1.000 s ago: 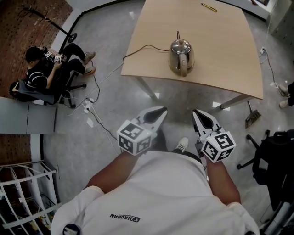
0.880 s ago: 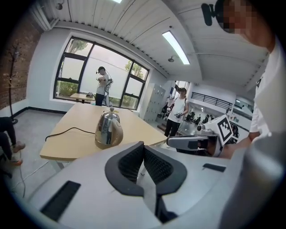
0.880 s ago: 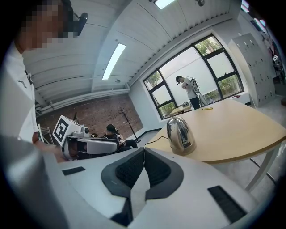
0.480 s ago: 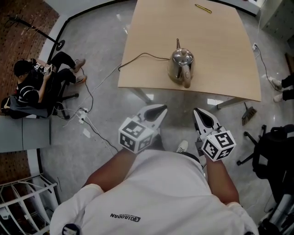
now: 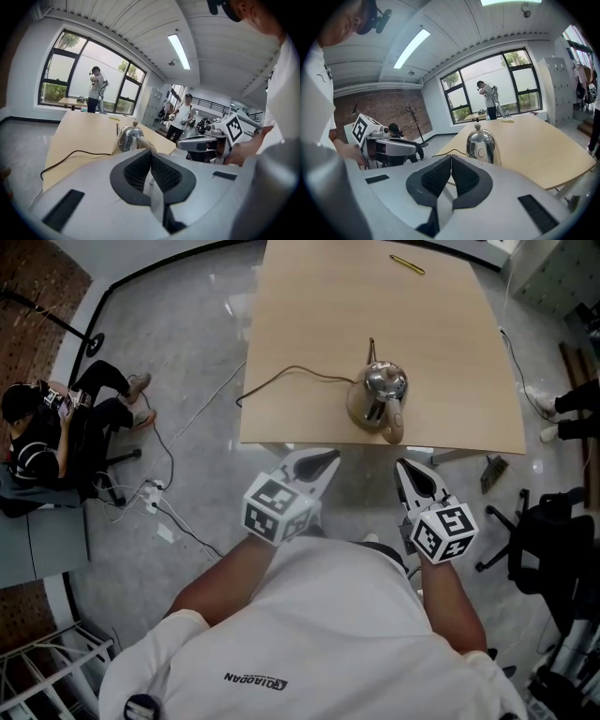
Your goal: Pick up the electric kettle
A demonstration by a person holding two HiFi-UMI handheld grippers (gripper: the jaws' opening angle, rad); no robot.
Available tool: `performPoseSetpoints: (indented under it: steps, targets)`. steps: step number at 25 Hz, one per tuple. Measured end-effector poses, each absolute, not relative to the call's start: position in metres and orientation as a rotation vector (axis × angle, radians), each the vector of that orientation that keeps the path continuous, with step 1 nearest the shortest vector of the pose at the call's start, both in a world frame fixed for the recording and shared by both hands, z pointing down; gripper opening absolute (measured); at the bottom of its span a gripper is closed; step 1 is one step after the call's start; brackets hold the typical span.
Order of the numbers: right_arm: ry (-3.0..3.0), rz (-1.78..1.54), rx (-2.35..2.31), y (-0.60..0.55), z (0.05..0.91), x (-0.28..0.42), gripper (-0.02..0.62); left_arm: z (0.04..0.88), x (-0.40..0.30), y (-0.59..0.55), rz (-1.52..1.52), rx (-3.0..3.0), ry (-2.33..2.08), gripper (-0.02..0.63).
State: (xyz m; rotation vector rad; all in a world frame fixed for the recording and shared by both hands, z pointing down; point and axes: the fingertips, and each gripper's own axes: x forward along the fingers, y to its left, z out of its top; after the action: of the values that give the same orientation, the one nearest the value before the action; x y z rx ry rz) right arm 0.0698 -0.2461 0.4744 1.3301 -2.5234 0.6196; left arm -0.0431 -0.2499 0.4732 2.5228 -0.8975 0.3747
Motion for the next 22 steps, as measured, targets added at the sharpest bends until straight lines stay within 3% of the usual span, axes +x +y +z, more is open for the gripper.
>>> performPoseSetpoints:
  steps: [10,11,13,22]
  targets:
    - [-2.313,0.461,1.548,-0.284,0.481,0.080,0.026,0.478,-0.081,-0.280,0.390,2.583,-0.791,-0.005]
    - [-2.282,0.451,1.564,-0.288,0.484,0.083,0.048,0.479,-0.082,-0.280,0.391,2.577,-0.786,-0.005]
    - [-2.238,0.450,1.574,-0.295,0.492,0.087,0.167,0.481,-0.084,-0.281,0.387,2.566,-0.776,-0.005]
    - [-2.175,0.539,1.525,-0.321,0.535,0.087,0.181,0.494,-0.090,-0.297,0.393,2.539,-0.796,-0.005]
